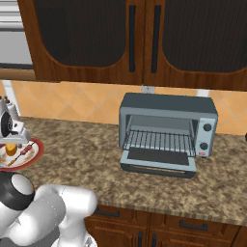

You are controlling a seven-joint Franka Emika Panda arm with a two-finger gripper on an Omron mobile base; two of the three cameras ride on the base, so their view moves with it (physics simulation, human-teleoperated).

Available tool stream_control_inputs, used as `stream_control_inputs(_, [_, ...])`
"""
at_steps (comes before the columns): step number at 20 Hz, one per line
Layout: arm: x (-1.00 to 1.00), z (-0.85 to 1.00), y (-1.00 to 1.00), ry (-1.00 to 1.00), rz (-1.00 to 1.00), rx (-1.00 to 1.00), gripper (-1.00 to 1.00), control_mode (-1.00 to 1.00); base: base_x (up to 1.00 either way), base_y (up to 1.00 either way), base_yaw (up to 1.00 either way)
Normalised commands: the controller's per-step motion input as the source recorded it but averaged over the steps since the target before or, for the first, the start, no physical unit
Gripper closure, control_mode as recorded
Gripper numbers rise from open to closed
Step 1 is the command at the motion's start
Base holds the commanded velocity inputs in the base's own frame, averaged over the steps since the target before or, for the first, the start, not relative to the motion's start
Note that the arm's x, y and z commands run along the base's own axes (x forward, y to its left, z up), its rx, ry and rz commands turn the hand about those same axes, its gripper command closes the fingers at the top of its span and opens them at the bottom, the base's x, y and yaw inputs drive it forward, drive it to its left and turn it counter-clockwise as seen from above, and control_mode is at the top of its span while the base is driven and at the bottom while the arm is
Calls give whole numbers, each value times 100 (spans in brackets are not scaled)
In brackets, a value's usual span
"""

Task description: Pick up the kebab skewer and baguette bread, and place them inside the toaster oven. Close the toaster oven door and start by setting the timer.

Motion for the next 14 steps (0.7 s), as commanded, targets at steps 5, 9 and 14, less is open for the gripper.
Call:
stream_control_inputs(5, [44, -23, 62, 2, 0, 0, -100, -100, 0, 0, 0])
stream_control_inputs(9, [44, -11, 32, 4, 0, 0, -100, -100, 0, 0, 0])
stream_control_inputs(14, [23, -33, 40, 4, 0, 0, -100, -100, 0, 0, 0])
